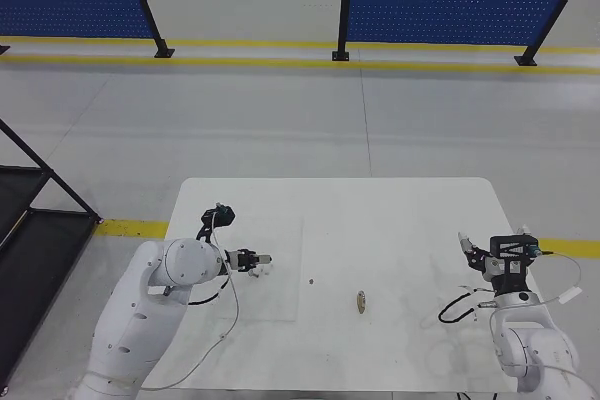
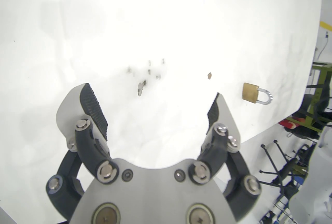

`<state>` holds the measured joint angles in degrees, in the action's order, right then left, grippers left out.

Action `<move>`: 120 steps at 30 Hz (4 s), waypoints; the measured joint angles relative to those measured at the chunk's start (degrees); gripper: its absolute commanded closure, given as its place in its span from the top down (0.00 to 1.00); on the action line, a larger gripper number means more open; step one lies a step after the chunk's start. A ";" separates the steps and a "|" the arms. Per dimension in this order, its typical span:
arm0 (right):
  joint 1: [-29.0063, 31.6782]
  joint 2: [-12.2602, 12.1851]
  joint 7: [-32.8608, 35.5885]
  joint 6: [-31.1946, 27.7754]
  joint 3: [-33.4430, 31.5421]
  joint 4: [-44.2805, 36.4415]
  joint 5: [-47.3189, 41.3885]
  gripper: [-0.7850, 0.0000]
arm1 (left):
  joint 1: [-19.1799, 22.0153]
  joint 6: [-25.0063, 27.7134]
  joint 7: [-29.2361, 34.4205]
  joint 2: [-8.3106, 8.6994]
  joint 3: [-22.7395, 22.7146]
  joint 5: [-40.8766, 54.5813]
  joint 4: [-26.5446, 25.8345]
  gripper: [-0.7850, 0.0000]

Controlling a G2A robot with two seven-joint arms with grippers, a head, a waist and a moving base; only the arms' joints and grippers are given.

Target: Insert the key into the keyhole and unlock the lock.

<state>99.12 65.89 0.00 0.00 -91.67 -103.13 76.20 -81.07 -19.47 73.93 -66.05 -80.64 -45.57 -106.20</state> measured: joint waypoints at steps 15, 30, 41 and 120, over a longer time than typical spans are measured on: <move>0.00 0.00 0.00 0.00 0.00 0.00 0.00 1.00 | -1.19 0.86 -0.63 0.36 1.70 1.50 1.61 0.68; 0.00 0.00 0.00 0.00 0.00 0.00 0.00 1.00 | -0.32 2.72 -1.27 1.02 1.19 1.65 4.85 0.34; 0.00 0.00 0.00 0.00 0.00 0.00 0.00 1.00 | 0.73 3.78 -1.69 1.29 1.84 2.65 7.04 0.24; 0.00 0.00 0.00 0.00 0.00 0.00 0.00 1.00 | -3.83 44.22 5.62 4.94 -14.71 70.04 20.49 0.00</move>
<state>99.12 65.89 0.00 0.00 -91.67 -103.13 76.20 -84.90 24.74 79.55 -61.11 -95.34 24.47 -85.70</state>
